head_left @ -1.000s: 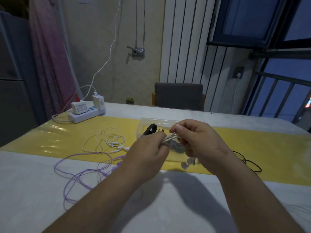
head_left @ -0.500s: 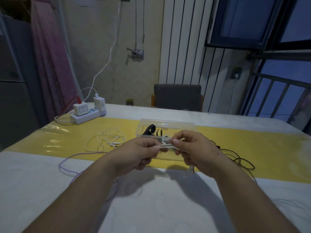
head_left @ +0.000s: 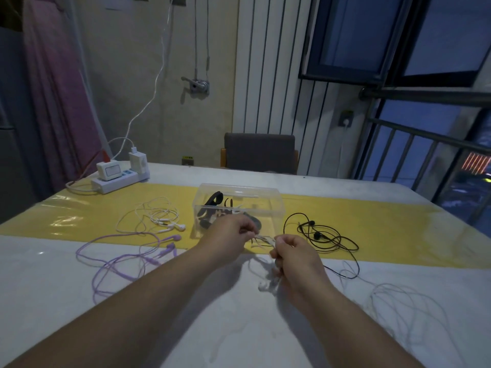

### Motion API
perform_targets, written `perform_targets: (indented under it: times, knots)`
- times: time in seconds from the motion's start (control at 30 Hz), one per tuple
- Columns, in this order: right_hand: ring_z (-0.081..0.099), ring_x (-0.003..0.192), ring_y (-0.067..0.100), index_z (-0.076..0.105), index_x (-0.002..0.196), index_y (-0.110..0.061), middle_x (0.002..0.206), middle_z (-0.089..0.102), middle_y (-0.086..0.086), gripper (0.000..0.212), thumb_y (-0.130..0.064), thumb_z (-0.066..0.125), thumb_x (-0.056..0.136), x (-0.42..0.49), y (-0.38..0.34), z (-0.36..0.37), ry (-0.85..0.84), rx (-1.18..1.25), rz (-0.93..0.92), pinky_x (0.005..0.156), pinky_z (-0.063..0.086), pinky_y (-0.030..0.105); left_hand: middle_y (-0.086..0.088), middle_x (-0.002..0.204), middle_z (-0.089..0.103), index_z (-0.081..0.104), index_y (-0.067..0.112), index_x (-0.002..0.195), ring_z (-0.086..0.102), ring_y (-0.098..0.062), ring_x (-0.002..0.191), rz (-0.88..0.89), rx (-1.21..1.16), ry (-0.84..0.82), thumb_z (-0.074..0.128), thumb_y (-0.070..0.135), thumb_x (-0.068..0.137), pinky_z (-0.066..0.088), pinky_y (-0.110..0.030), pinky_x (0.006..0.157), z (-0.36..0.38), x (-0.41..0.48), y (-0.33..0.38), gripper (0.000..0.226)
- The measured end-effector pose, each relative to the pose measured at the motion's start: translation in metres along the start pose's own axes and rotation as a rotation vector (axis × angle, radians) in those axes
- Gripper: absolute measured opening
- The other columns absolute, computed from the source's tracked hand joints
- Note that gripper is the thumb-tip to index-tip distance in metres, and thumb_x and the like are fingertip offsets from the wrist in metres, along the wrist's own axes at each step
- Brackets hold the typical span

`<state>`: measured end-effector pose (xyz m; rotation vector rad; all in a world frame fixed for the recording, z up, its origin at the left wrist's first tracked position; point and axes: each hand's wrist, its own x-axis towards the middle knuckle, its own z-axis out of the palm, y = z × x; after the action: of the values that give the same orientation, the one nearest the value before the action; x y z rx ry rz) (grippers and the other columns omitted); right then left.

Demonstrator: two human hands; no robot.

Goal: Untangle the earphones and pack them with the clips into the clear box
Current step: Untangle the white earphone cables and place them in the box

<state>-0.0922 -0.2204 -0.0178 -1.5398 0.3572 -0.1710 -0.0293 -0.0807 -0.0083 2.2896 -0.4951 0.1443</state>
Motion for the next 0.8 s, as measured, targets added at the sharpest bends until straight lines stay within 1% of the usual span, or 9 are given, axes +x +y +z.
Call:
perform_targets:
  times: [0.1,0.2,0.27,0.4,0.5,0.57,0.67,0.73,0.8]
  knots:
    - [0.059,0.057,0.015,0.058,0.089,-0.021,0.071,0.068,-0.001,0.008,-0.021,0.054,0.096,-0.010,0.006,-0.008,0.018,-0.396,-0.179,0.057,0.047,0.031,0.009,0.097,0.072,0.073,0.029,0.100,0.063,-0.011,0.093,0.141,0.320,-0.028,0.062,0.023,0.091,0.040,-0.021,0.069,0.003,0.001,-0.001,0.015]
    - [0.063,0.072,0.014,0.054,0.087,-0.027,0.077,0.068,-0.004,0.009,-0.031,0.053,0.095,-0.021,0.011,-0.014,0.016,-0.642,-0.269,0.063,0.047,0.032,0.008,0.096,0.073,0.074,0.033,0.101,0.059,-0.016,0.097,0.302,0.520,0.011,0.060,0.030,0.087,0.044,-0.027,0.076,0.010,-0.001,-0.001,0.020]
    - [0.062,0.079,0.015,0.054,0.087,-0.029,0.081,0.068,-0.007,0.009,-0.035,0.053,0.094,-0.024,0.014,-0.016,0.028,-0.750,-0.290,0.068,0.047,0.033,0.008,0.091,0.072,0.075,0.036,0.097,0.057,-0.019,0.095,0.314,0.556,0.018,0.056,0.031,0.079,0.048,-0.034,0.080,0.016,-0.004,-0.001,0.027]
    - [0.058,0.080,0.015,0.063,0.088,-0.027,0.091,0.064,-0.006,0.010,-0.029,0.055,0.093,-0.025,0.009,-0.020,0.003,-0.869,-0.315,0.065,0.044,0.031,0.009,0.081,0.069,0.076,0.028,0.088,0.052,-0.020,0.086,0.469,0.700,-0.054,0.052,0.029,0.075,0.046,-0.036,0.074,0.019,-0.001,-0.008,0.027]
    - [0.054,0.077,0.015,0.065,0.087,-0.025,0.104,0.047,-0.001,0.013,-0.025,0.055,0.094,-0.024,0.009,-0.022,0.015,-0.935,-0.315,0.063,0.040,0.031,0.009,0.084,0.067,0.071,0.027,0.092,0.053,-0.021,0.089,0.583,0.750,-0.074,0.053,0.035,0.081,0.040,-0.034,0.071,0.016,0.000,-0.012,0.023]
    - [0.054,0.080,0.016,0.062,0.084,-0.026,0.105,0.050,0.000,0.011,-0.026,0.054,0.093,-0.023,0.010,-0.022,0.005,-0.951,-0.301,0.064,0.039,0.030,0.009,0.092,0.067,0.069,0.029,0.090,0.056,-0.020,0.093,0.617,0.787,-0.056,0.048,0.040,0.081,0.041,-0.034,0.072,0.015,-0.001,-0.016,0.026]
    - [0.054,0.083,0.017,0.056,0.079,-0.026,0.097,0.062,0.000,0.012,-0.022,0.054,0.091,-0.020,0.009,-0.019,-0.011,-0.973,-0.313,0.065,0.039,0.030,0.003,0.115,0.062,0.070,0.031,0.091,0.057,-0.021,0.104,0.614,0.856,-0.006,0.041,0.043,0.079,0.044,-0.035,0.074,0.010,-0.005,-0.014,0.033]
    - [0.055,0.083,0.019,0.057,0.080,-0.023,0.094,0.063,0.001,0.013,-0.019,0.051,0.090,-0.020,0.009,-0.017,-0.003,-0.988,-0.316,0.064,0.039,0.030,0.000,0.116,0.060,0.070,0.029,0.102,0.058,-0.023,0.104,0.590,0.809,0.003,0.035,0.042,0.080,0.048,-0.036,0.073,0.009,-0.010,-0.009,0.043]
    - [0.057,0.083,0.019,0.059,0.081,-0.021,0.093,0.063,0.002,0.013,-0.017,0.050,0.090,-0.020,0.009,-0.015,0.006,-0.990,-0.319,0.064,0.041,0.030,0.001,0.122,0.056,0.067,0.027,0.115,0.057,-0.022,0.106,0.500,0.703,-0.039,0.031,0.043,0.082,0.051,-0.037,0.075,0.007,-0.014,-0.006,0.051]
